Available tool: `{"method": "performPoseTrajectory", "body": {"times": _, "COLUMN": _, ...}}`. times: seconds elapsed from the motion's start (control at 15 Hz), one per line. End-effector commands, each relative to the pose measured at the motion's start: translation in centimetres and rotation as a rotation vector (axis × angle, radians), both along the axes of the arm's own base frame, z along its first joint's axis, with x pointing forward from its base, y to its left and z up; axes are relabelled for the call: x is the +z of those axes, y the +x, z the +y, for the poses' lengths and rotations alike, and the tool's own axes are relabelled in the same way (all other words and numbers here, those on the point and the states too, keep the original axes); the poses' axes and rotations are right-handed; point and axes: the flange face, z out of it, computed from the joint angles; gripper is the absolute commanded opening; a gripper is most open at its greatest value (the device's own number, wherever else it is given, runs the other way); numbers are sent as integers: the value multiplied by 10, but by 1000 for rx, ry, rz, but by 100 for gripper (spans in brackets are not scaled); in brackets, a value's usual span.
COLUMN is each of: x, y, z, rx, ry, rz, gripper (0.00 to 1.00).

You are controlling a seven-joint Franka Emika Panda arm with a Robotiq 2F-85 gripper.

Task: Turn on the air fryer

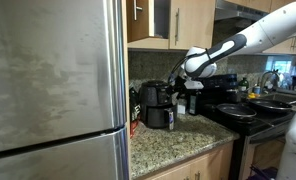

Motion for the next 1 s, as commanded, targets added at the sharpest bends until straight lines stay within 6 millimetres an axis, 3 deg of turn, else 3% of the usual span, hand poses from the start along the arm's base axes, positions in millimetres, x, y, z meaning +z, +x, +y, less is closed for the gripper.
{"method": "performPoseTrajectory", "body": {"times": 0.0, "x": -9, "y": 4, "z": -4, "rx": -13, "ry": 17, "rz": 25, "gripper": 100}}
{"method": "performPoseTrajectory", "body": {"times": 0.2, "x": -22, "y": 8, "z": -6, "rx": -19, "ry": 33, "rz": 52, "gripper": 100}}
{"method": "performPoseTrajectory", "body": {"times": 0.6, "x": -51, "y": 34, "z": 53, "rx": 36, "ry": 23, "rz": -40, "gripper": 100}}
{"method": "performPoseTrajectory", "body": {"times": 0.67, "x": -53, "y": 39, "z": 55, "rx": 15, "ry": 23, "rz": -66, "gripper": 100}}
{"method": "performPoseTrajectory", "body": {"times": 0.73, "x": -45, "y": 22, "z": 50, "rx": 32, "ry": 18, "rz": -32, "gripper": 100}}
{"method": "performPoseTrajectory", "body": {"times": 0.93, "x": -56, "y": 33, "z": 56, "rx": 20, "ry": 21, "rz": -48, "gripper": 100}}
